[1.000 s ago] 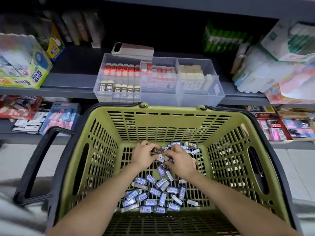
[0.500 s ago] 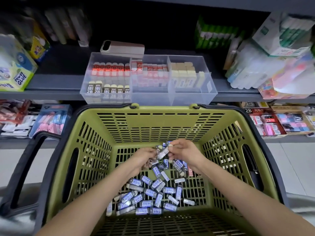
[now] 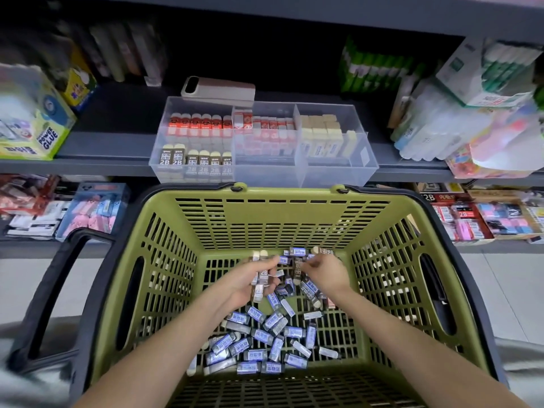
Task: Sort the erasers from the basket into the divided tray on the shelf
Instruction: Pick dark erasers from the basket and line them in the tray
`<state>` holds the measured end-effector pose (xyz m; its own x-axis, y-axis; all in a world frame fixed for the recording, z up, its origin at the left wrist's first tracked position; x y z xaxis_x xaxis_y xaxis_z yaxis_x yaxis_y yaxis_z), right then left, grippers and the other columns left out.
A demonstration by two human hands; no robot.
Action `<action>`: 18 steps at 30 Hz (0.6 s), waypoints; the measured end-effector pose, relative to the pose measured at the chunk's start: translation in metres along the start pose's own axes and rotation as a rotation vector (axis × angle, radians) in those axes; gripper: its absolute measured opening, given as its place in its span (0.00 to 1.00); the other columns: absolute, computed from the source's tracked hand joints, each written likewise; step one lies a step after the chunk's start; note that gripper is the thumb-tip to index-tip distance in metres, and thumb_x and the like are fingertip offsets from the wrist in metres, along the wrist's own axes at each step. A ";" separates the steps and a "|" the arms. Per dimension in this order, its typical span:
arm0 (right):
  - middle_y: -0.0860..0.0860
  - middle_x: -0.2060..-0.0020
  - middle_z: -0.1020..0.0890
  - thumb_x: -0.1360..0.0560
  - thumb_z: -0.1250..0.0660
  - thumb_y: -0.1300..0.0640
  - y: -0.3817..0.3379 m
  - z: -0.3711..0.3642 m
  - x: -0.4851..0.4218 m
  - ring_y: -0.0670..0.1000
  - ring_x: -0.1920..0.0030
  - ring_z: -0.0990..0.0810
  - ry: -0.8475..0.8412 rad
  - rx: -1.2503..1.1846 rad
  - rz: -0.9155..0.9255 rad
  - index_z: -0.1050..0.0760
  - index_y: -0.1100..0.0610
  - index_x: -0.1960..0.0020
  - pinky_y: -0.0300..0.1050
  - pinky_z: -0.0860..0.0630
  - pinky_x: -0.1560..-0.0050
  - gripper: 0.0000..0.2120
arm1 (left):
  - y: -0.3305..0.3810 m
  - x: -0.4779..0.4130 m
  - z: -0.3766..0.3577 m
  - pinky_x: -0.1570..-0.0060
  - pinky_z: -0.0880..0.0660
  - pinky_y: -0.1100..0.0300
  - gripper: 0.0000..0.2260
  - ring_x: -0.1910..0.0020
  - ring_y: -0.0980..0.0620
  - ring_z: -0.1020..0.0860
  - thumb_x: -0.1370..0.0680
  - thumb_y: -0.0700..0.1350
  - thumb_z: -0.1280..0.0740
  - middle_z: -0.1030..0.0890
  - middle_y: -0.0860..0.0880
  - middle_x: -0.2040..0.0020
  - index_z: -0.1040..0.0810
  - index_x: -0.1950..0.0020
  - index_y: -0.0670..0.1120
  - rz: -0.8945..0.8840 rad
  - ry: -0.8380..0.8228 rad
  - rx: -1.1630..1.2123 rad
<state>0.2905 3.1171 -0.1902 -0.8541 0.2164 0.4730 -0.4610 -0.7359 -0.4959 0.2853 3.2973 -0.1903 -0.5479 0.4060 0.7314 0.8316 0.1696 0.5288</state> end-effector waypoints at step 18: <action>0.52 0.67 0.18 0.33 0.26 0.48 -0.001 -0.035 0.001 0.52 0.66 0.21 0.130 -0.171 -0.242 0.23 0.53 0.67 0.39 0.31 0.69 0.10 | -0.021 -0.011 0.014 0.71 0.24 0.64 0.20 0.71 0.52 0.20 0.38 0.44 0.23 0.18 0.47 0.70 0.23 0.51 0.37 -0.008 0.191 0.120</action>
<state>0.2820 3.1406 -0.2149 -0.7330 0.4602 0.5009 -0.6791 -0.5368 -0.5006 0.2751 3.3020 -0.2151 -0.5523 0.2284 0.8017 0.8257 0.2823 0.4884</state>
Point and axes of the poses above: each hand's wrist, its own x-axis away from the middle knuckle, its own z-axis out of the back of the hand, y = z × x, the point moved 3 cm from there along -x, towards the middle knuckle
